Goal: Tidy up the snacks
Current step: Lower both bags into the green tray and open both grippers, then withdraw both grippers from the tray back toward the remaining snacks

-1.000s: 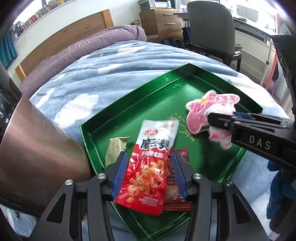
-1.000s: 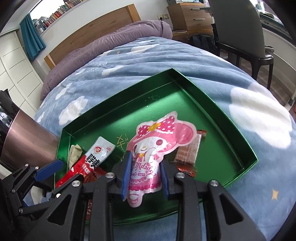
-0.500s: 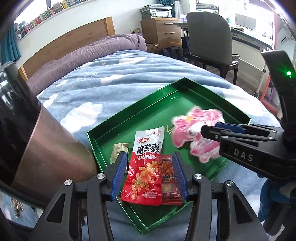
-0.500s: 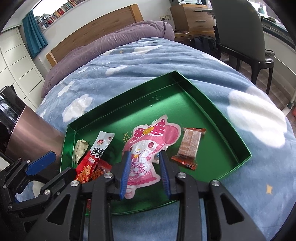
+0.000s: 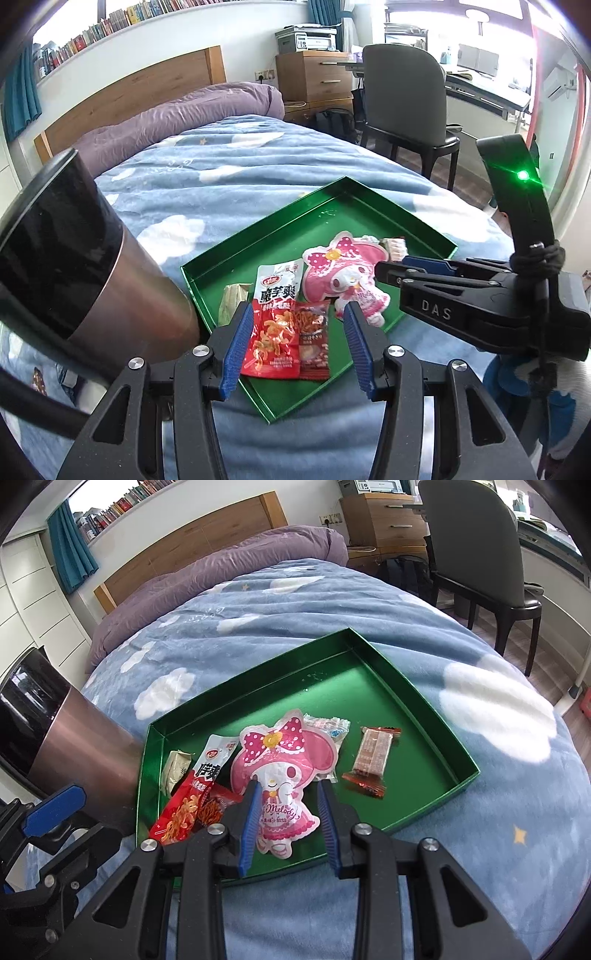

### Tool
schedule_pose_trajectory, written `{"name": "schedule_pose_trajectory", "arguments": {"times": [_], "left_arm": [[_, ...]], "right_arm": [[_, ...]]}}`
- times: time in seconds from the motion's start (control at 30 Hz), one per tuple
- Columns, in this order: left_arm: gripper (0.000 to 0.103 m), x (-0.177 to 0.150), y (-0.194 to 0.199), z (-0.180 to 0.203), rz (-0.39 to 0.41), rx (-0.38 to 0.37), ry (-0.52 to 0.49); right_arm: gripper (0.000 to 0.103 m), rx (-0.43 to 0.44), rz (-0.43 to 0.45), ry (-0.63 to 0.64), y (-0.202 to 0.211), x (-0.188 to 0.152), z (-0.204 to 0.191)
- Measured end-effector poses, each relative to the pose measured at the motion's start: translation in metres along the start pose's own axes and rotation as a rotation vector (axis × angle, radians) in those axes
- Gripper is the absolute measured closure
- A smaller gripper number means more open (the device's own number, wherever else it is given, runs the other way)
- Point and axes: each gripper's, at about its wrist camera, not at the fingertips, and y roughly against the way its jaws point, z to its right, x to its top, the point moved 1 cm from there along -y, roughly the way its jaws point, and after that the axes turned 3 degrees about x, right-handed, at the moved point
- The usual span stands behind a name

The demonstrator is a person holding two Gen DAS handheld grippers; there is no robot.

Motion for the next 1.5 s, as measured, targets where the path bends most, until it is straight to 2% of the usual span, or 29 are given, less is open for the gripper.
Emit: {"name": "schedule_pose_trajectory", "arguments": {"times": [0.33,0.6,1.03,1.23,1.5], "left_arm": [[0.055,-0.007,0.034,-0.007,0.02,-0.006,0.011],[0.055,-0.017,0.079,-0.024,0.06,0.007,0.027],[0.054,-0.04,0.161,-0.08,0.138,0.096,0.103],[0.054,-0.056,0.182,-0.107,0.154,0.14,0.14],[0.052,-0.084,0.193,-0.147,0.149,0.194,0.196]], "right_arm": [[0.087,0.003,0.025,0.011,0.032,-0.004,-0.013],[0.087,0.021,0.039,0.051,0.068,-0.017,-0.043],[0.087,0.092,0.008,0.169,0.114,-0.063,-0.122],[0.087,0.13,-0.019,0.226,0.121,-0.084,-0.162],[0.086,0.179,-0.065,0.301,0.119,-0.105,-0.211]]}}
